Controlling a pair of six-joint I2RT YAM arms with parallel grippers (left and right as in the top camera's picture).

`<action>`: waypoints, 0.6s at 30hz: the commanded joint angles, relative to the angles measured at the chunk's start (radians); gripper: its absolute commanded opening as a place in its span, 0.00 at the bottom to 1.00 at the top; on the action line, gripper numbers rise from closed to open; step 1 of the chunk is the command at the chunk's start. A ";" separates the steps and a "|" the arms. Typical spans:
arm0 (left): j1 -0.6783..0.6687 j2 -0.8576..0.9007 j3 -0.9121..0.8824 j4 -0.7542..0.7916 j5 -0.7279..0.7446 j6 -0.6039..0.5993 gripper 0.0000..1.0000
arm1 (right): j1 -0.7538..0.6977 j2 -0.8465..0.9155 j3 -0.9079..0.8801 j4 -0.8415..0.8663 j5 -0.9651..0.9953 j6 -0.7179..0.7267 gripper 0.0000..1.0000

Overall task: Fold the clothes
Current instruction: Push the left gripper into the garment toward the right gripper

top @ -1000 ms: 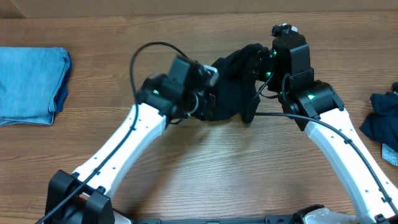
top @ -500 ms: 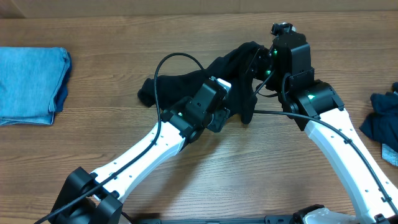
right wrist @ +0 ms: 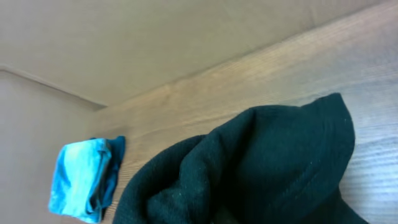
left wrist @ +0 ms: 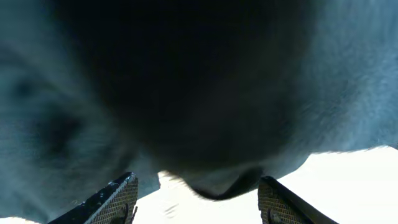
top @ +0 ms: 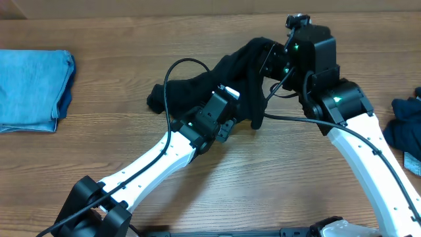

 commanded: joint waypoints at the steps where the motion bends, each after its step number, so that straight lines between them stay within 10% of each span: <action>1: -0.015 0.001 -0.009 0.000 0.101 -0.005 0.65 | 0.032 -0.018 0.074 -0.013 0.061 -0.007 0.04; 18: -0.099 -0.124 -0.010 0.020 0.039 -0.016 0.70 | 0.065 -0.013 0.099 -0.036 0.095 0.008 0.04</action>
